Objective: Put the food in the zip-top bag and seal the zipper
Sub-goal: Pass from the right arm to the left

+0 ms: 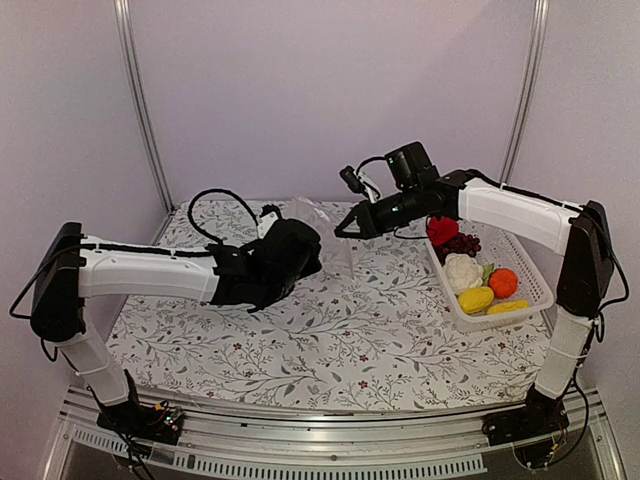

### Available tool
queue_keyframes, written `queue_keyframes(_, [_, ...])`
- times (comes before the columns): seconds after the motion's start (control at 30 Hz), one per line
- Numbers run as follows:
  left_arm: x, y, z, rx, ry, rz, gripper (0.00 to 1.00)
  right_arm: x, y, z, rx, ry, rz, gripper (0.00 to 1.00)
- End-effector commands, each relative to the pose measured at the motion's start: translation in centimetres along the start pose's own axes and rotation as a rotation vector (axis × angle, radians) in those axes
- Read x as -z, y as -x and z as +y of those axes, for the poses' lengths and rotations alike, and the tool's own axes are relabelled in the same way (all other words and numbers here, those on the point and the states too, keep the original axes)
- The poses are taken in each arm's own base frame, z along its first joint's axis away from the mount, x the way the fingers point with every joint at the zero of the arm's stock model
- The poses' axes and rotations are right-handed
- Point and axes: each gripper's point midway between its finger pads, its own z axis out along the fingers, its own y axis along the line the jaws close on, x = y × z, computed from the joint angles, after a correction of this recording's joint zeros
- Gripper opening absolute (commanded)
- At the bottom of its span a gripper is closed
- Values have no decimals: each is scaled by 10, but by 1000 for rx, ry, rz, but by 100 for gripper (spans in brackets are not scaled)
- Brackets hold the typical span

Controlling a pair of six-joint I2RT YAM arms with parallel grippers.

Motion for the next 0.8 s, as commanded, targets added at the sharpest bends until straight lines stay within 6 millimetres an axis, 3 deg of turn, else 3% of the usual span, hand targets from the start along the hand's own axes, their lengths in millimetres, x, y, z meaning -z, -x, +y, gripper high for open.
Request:
queue_keyframes(0.0, [-4,6,2,0,32,-41,24,-7,6,9,11,11,-14,0])
queue_keyframes(0.2, [-7,16,0,-47,41,-107,27,-10,1,14,-4,31,2,0])
queue_keyframes(0.4, [-2,29,1,-91,36,-170,0,-3,8,12,11,-8,-24,0])
queue_keyframes(0.53, [14,54,-8,-180,29,-228,0,8,23,-13,20,-196,-80,0])
queue_keyframes(0.67, [31,78,-24,-288,3,-262,0,43,47,-57,-24,-522,-200,0])
queue_keyframes(0.77, [38,85,-26,-353,29,-279,0,66,63,-70,-54,-660,-273,0])
